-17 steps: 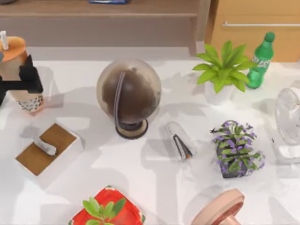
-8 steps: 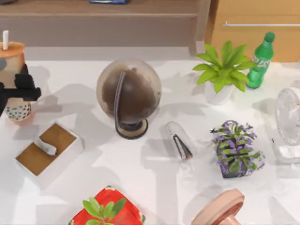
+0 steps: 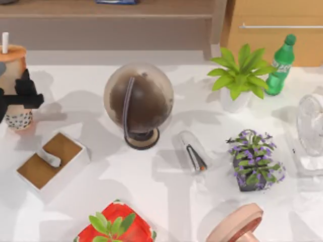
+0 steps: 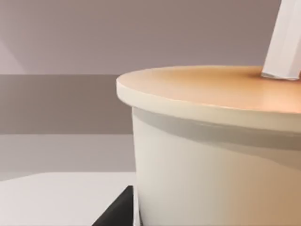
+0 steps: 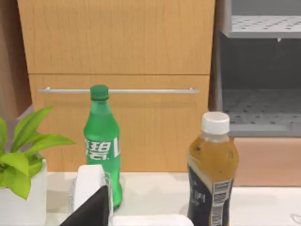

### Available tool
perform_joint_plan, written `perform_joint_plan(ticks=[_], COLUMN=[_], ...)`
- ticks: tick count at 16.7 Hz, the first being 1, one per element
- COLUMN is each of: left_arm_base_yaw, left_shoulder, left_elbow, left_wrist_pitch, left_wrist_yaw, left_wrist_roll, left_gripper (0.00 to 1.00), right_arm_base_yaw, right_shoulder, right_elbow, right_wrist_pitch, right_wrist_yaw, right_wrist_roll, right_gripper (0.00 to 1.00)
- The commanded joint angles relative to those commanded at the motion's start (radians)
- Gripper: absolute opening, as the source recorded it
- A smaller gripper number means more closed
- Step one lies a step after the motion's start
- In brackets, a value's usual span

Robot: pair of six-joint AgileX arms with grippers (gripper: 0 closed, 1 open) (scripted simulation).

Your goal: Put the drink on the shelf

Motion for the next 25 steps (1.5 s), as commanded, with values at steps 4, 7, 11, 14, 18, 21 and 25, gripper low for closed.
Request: perform_joint_plan(ticks=[4, 7, 11, 14, 18, 21, 25], left_arm_base_yaw=[0.0, 0.0, -0.025, -0.065, -0.125, -0.162, -0.187], left_shoulder=[-0.028, -0.025, -0.054, -0.062, -0.069, -0.062, -0.027], left_elbow=[0.005, 0.004, 0.077, 0.17, 0.33, 0.452, 0.576], left_wrist_pitch=[-0.031, -0.028, -0.036, -0.071, -0.13, -0.181, -0.254], left_wrist_yaw=[0.0, 0.0, 0.01, 0.028, 0.054, 0.069, 0.076], left_wrist_roll=[0.0, 0.002, -0.001, -0.001, 0.002, 0.005, 0.007], left_gripper=[0.0, 0.0, 0.0, 0.0, 0.0, 0.0, 0.0], right_arm_base_yaw=[0.0, 0.0, 0.0, 0.0, 0.0, 0.0, 0.0], right_shoulder=[0.0, 0.0, 0.0, 0.0, 0.0, 0.0, 0.0], right_elbow=[0.0, 0.0, 0.0, 0.0, 0.0, 0.0, 0.0], right_wrist_pitch=[0.0, 0.0, 0.0, 0.0, 0.0, 0.0, 0.0], right_wrist_yaw=[0.0, 0.0, 0.0, 0.0, 0.0, 0.0, 0.0], right_wrist_roll=[0.0, 0.0, 0.0, 0.0, 0.0, 0.0, 0.0], right_gripper=[1.0, 1.0, 1.0, 1.0, 1.0, 1.0, 1.0])
